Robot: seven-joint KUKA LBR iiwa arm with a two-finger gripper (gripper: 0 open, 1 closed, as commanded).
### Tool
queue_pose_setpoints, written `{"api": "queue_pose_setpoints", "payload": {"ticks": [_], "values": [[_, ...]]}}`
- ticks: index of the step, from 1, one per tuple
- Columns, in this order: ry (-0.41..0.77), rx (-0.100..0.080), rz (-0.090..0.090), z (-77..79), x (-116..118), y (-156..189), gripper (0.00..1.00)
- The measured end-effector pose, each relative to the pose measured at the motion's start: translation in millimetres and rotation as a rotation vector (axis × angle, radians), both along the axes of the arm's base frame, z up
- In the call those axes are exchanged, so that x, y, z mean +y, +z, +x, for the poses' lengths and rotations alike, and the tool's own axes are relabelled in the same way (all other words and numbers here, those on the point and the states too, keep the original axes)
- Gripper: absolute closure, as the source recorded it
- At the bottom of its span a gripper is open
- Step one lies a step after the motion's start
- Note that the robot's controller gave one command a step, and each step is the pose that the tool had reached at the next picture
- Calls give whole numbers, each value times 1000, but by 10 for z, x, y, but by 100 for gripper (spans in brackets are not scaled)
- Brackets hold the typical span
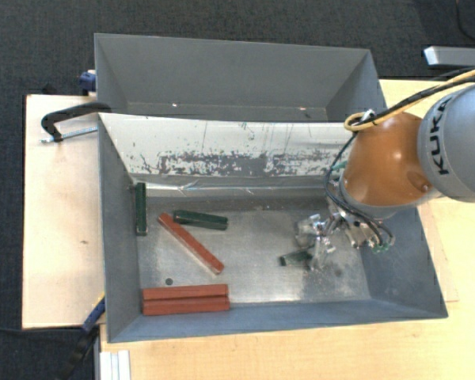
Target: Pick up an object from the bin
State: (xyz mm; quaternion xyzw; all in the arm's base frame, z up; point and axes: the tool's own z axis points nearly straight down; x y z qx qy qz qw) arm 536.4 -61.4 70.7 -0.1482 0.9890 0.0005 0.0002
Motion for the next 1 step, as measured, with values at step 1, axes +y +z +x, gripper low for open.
{"api": "queue_pose_setpoints", "payload": {"ticks": [1], "values": [[-24, -7, -1, 34, -295, 1398, 100]]}}
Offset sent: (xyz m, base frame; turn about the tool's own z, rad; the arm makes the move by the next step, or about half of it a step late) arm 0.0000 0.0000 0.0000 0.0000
